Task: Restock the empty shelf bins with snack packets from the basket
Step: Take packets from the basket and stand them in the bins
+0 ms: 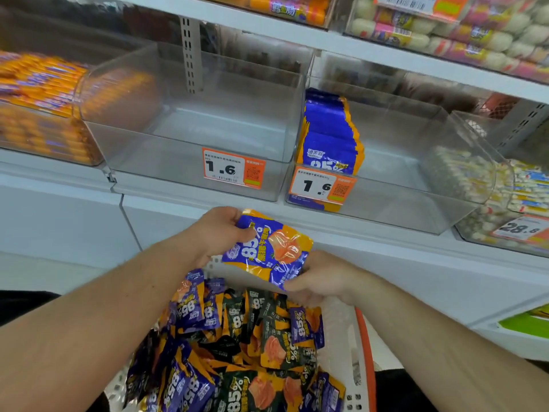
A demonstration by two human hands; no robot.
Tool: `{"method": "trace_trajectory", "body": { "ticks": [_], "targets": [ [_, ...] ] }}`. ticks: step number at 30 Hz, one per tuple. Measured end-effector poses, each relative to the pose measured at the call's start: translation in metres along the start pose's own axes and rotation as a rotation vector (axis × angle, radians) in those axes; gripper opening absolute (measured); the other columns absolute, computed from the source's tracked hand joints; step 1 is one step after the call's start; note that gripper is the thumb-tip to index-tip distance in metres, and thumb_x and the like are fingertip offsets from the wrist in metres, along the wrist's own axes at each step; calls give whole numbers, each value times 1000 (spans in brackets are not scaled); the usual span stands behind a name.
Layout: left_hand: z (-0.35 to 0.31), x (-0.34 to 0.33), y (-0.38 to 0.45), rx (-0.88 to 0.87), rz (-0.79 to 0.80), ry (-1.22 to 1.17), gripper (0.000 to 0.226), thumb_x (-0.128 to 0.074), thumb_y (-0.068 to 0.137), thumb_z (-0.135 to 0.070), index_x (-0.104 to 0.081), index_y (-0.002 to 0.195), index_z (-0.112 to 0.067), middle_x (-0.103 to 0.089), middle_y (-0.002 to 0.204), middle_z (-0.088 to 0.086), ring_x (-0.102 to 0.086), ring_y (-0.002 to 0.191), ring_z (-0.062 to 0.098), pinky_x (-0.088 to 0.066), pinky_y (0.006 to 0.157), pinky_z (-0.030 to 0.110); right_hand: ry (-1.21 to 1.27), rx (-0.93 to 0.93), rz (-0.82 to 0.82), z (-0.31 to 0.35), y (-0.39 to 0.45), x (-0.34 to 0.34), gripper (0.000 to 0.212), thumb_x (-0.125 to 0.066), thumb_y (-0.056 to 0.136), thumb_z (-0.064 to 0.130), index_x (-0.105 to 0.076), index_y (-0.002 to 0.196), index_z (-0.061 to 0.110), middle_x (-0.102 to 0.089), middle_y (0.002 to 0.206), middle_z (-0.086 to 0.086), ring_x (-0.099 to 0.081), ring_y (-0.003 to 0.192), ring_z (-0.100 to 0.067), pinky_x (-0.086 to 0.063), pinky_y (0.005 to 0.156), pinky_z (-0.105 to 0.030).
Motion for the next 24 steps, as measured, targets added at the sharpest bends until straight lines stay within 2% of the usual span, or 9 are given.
{"method": "trace_trajectory", "body": {
  "ticks": [2, 5, 8, 10, 14, 16, 18, 21, 24],
  "targets": [
    [-21, 3, -3, -159, -55, 122, 9, -72, 86, -14, -63, 85, -13, -73, 84, 9, -70, 77, 23, -55, 74, 36, -287, 44, -148, 14, -8, 30, 22, -75, 79, 35, -71, 90, 16, -71, 87, -3, -68, 78, -15, -52, 69, -28],
    [-56, -5, -17, -408, -70, 464, 9, -71, 87, -21, -63, 86, -23, -66, 79, -11, -64, 76, 13, -47, 65, 22, -298, 135, -483, 41, -37, 76, 26, -79, 76, 39, -67, 91, 22, -66, 90, 9, -61, 84, -8, -47, 71, -24],
    [-79, -24, -33, -566, -23, 621, 11, -71, 87, -25, -70, 97, -28, -64, 79, -15, -61, 75, 5, -47, 66, 24, -65, 327, -470, 65, -51, 72, 34, -81, 77, 32, -62, 105, 29, -64, 97, 14, -59, 88, 0, -47, 74, -19],
    [-87, -33, -39, -612, 3, 580, 10, -72, 86, -30, -70, 96, -30, -66, 77, -15, -62, 73, 2, -49, 65, 24, -51, 437, -408, 79, -53, 60, 26, -78, 82, 25, -68, 106, 25, -68, 95, 12, -64, 88, -3, -55, 76, -28],
    [-96, -25, -42, -598, -104, 432, 17, -76, 81, -34, -61, 88, -35, -61, 78, -19, -62, 74, 3, -51, 63, 21, -66, 476, -550, 83, -59, 75, 10, -70, 88, 18, -71, 84, 27, -71, 83, 5, -67, 81, -14, -57, 79, -43],
    [-94, -14, -39, -528, -157, 283, 35, -80, 76, -36, -53, 98, -33, -58, 87, -20, -61, 79, -2, -47, 58, 11, -2, 458, -673, 79, -65, 95, 14, -70, 89, 16, -66, 76, 21, -70, 79, -3, -68, 75, -21, -57, 75, -45],
    [-92, -10, -36, -467, -117, 213, 46, -81, 74, -37, -50, 108, -32, -59, 95, -21, -60, 85, -4, -46, 61, 10, 215, 494, -743, 77, -75, 111, 18, -67, 90, 9, -64, 74, 17, -69, 73, -7, -65, 59, -15, -58, 67, -39],
    [-85, -13, -30, -406, -33, 172, 27, -80, 77, -32, -63, 98, -30, -71, 91, -12, -67, 79, 3, -54, 68, 22, 538, 516, -735, 73, -84, 121, 20, -60, 94, 4, -60, 76, 12, -65, 63, -1, -58, 46, -7, -49, 50, -23],
    [-84, -9, -28, -428, -160, 281, 13, -76, 83, -24, -70, 94, -19, -73, 84, -1, -66, 74, 13, -50, 66, 27, 664, 484, -630, 71, -81, 118, 19, -55, 98, 7, -59, 81, 15, -67, 65, 0, -59, 49, -9, -47, 50, -23]
  ]
}}
Point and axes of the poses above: each hand's wrist, its own y-axis towards the middle knuckle, its own x-axis out of the back of the hand, z = x × y, the point moved 8 cm from there along y, towards the middle knuckle
